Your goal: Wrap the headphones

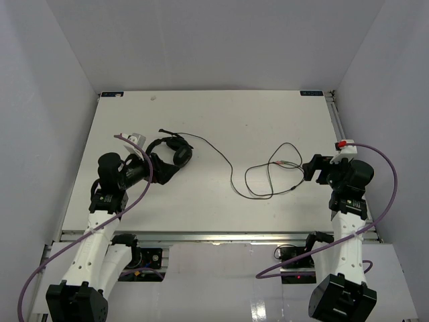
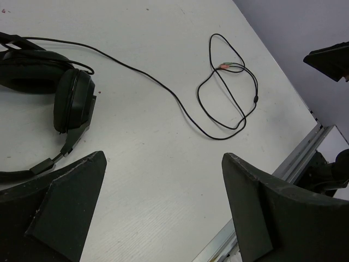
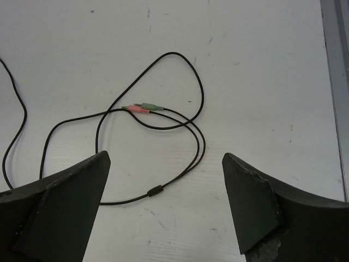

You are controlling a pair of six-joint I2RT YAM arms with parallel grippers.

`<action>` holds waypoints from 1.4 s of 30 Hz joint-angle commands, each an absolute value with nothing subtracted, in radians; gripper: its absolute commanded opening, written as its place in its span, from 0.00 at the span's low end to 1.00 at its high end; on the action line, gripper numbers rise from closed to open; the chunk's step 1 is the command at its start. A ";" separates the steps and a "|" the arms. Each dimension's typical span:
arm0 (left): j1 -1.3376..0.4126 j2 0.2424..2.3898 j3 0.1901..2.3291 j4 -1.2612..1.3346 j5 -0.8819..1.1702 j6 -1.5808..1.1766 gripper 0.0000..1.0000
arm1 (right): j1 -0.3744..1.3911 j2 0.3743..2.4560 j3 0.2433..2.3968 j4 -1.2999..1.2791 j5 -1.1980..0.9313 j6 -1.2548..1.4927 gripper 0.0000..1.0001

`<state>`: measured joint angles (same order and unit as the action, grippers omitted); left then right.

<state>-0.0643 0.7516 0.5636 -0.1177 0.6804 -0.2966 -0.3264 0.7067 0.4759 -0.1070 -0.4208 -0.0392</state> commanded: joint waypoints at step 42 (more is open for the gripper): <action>-0.064 0.824 0.594 -0.164 0.560 -0.275 0.98 | -0.337 0.663 0.466 -0.307 -0.938 -0.647 0.90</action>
<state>-0.0643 0.8360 0.5644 -0.1581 0.5722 -0.2885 -0.3336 0.6612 0.4747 -0.2982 -0.9185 -0.6358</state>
